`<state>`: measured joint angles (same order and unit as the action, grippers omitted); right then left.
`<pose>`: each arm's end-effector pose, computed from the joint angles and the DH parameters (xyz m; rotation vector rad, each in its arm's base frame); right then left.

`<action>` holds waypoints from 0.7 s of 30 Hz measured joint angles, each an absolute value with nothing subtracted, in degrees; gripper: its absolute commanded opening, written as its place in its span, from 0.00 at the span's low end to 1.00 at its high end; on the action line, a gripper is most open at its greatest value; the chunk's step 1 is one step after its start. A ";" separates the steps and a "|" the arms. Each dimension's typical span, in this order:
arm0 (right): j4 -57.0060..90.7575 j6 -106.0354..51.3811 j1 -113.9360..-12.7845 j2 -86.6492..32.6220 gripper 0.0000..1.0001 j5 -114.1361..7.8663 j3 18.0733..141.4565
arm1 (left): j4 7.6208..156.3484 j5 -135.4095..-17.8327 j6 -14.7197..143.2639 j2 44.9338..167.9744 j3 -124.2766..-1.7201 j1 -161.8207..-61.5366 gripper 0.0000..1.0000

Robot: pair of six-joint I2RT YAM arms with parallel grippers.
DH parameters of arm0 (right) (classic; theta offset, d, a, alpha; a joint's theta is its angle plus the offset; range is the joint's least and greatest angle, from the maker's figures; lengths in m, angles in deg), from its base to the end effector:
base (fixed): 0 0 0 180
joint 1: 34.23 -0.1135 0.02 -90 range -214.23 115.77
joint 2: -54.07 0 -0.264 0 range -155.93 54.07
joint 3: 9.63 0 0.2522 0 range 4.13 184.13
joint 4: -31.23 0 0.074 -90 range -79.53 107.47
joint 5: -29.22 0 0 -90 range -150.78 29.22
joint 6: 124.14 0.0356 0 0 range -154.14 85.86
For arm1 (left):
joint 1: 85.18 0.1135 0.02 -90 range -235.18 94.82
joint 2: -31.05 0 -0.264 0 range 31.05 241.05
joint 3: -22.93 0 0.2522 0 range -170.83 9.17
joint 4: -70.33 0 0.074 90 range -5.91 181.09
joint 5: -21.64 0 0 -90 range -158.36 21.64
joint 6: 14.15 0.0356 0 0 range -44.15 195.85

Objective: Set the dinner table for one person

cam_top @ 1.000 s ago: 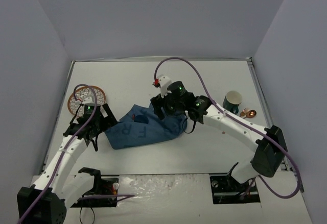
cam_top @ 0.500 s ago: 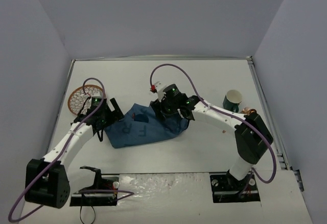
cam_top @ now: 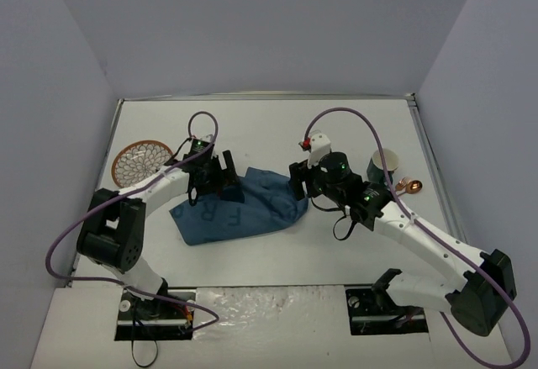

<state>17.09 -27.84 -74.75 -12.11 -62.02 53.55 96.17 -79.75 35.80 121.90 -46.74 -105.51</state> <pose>0.2057 0.1748 0.3095 -0.5461 1.8258 0.5399 0.3101 -0.1224 0.2067 -0.3310 2.4768 -0.7096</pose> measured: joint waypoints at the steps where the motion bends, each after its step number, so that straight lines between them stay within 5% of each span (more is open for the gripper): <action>1: 17.15 -27.64 -74.72 -11.21 0.64 -62.49 53.24 | 96.24 -79.95 35.80 122.99 -47.02 -105.78 0.80; 14: 17.09 -26.16 -74.66 -9.14 0.64 -65.37 51.35 | 99.23 -80.24 35.37 125.63 -47.73 -109.32 0.61; 21: 17.23 -25.89 -74.66 -9.06 0.64 -65.55 51.00 | 99.69 -80.03 35.39 124.96 -47.83 -109.60 0.21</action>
